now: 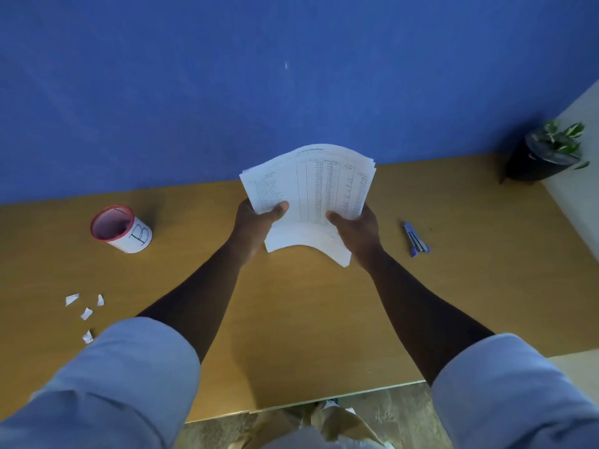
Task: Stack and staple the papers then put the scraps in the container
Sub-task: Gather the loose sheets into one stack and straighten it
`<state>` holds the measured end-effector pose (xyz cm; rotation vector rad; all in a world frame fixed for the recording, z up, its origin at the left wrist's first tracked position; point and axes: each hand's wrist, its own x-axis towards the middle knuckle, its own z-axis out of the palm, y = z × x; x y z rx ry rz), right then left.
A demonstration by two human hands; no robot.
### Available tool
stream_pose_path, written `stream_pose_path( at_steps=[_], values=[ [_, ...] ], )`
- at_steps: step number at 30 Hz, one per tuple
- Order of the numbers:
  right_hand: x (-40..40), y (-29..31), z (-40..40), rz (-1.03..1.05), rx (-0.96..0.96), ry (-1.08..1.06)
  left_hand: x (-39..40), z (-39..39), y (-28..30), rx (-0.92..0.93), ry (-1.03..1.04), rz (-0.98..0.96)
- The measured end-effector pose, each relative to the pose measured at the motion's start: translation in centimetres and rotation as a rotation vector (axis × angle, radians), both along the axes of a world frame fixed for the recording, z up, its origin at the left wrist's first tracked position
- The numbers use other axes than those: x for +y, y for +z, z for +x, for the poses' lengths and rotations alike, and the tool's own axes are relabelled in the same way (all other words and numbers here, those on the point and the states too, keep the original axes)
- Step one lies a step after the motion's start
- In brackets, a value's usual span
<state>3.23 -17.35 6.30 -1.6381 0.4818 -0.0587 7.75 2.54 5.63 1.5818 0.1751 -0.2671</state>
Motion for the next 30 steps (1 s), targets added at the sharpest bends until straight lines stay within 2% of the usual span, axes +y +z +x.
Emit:
stream_pose_path(
  at_steps=[6,11,18,25,27,30],
  values=[
    [0.0,0.4,-0.3,0.045,-0.048,-0.055,-0.5,0.0,1.9,-0.097,0.013,-0.064],
    [-0.1,1.7,0.0,0.049,-0.110,-0.046,-1.6,1.2,4.1,-0.215,0.117,-0.096],
    [-0.3,1.5,-0.1,0.022,-0.092,-0.019,-2.8,2.6,4.7,-0.114,0.205,-0.088],
    [-0.6,0.2,-0.9,0.023,-0.023,0.000,-2.7,2.5,5.0,-0.109,0.243,-0.130],
    [-0.6,0.1,-0.9,0.026,-0.005,-0.002,-2.5,2.2,4.9,-0.154,0.207,-0.116],
    [-1.0,0.0,-0.9,0.026,0.015,0.001,-2.0,1.2,4.6,-0.231,0.035,0.009]
  ],
)
